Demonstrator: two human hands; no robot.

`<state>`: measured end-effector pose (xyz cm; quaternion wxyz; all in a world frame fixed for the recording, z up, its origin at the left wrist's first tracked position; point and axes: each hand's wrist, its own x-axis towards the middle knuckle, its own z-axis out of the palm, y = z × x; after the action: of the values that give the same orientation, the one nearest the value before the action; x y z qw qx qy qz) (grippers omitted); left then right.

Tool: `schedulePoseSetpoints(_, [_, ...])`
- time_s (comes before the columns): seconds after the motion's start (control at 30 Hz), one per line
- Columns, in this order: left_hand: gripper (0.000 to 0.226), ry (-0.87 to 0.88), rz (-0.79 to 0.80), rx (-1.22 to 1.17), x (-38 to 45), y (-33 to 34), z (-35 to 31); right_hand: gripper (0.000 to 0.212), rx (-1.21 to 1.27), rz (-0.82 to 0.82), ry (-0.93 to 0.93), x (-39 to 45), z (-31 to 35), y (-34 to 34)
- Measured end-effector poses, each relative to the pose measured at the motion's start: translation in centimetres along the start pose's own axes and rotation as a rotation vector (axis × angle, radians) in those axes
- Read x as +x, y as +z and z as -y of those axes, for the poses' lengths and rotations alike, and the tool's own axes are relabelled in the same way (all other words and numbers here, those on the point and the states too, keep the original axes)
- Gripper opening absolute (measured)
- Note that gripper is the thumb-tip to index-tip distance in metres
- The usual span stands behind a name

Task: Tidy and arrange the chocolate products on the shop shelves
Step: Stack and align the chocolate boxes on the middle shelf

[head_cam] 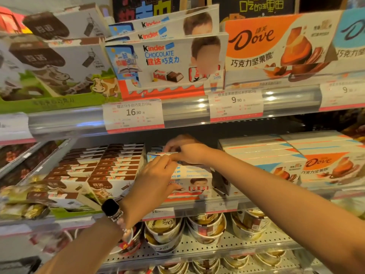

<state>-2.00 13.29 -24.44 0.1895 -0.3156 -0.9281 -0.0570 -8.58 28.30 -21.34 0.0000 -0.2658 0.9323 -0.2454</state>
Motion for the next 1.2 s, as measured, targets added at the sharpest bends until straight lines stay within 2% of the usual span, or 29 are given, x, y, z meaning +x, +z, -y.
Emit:
schedulePoseSetpoints(0.2, [0.054,-0.046,0.008,0.083,0.8,0.2,-0.2,0.022,-0.17,0.064,0.057,1.2,-1.0,1.0])
schedulePoseSetpoints(0.37, [0.061,-0.059,0.096,0.124,1.9,0.9,0.2,0.033,-0.102,0.097,0.041,0.4,-1.3,0.3])
schedulePoseSetpoints(0.53, [0.071,-0.187,0.234,0.118,2.7,1.4,0.4,0.04,-0.084,-0.091,-0.044,-4.6,-2.1,-2.5])
schedulePoseSetpoints(0.63, [0.066,-0.279,0.194,0.028,3.3,0.7,-0.6,0.037,-0.11,-0.205,-0.097,-8.9,-3.8,-4.8])
schedulePoseSetpoints(0.73, [0.046,-0.188,0.002,-0.134,4.6,0.2,-3.5,0.031,-0.095,-0.266,-0.087,-12.9,-6.3,-7.2])
schedulePoseSetpoints(0.8, [0.033,-0.087,-0.068,-0.272,5.8,-0.2,-6.2,0.024,-0.068,-0.291,-0.068,-15.6,-8.3,-8.8])
schedulePoseSetpoints(0.9, [0.03,0.03,-0.004,-0.367,7.7,0.0,-9.9,0.011,-0.034,-0.286,-0.029,-19.4,-11.3,-10.9])
schedulePoseSetpoints(1.03, [0.046,0.018,0.146,-0.38,9.8,1.3,-12.9,0.031,-0.08,-0.203,0.057,-22.6,-14.1,-12.1])
schedulePoseSetpoints(1.2, [0.051,-0.042,0.134,-0.297,10.9,2.7,-14.8,0.041,-0.12,-0.168,0.055,-23.6,-16.0,-12.1])
